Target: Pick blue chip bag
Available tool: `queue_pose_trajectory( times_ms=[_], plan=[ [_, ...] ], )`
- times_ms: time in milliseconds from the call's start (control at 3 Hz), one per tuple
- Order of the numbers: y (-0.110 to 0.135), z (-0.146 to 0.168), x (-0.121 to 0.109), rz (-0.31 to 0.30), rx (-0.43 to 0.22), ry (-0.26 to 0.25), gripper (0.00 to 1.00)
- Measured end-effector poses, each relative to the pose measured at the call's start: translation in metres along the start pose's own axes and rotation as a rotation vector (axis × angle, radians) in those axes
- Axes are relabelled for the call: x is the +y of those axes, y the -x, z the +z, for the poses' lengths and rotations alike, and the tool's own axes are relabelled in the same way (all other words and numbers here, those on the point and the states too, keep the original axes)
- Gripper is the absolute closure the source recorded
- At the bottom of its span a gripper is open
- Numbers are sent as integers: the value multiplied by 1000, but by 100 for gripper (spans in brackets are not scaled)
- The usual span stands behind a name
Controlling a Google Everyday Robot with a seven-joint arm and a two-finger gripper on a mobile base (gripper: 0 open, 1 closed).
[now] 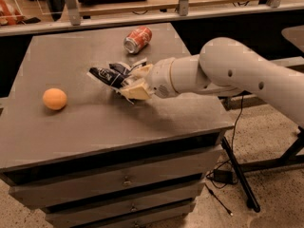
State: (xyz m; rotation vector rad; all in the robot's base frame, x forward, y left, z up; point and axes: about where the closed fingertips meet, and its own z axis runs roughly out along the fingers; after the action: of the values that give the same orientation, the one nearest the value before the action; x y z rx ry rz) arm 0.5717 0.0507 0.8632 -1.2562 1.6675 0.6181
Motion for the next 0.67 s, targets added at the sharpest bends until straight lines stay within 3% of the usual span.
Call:
queue_pose_trajectory(
  times_ms=[667],
  plan=[
    [46, -20, -8, 92, -107, 107, 100]
  ],
)
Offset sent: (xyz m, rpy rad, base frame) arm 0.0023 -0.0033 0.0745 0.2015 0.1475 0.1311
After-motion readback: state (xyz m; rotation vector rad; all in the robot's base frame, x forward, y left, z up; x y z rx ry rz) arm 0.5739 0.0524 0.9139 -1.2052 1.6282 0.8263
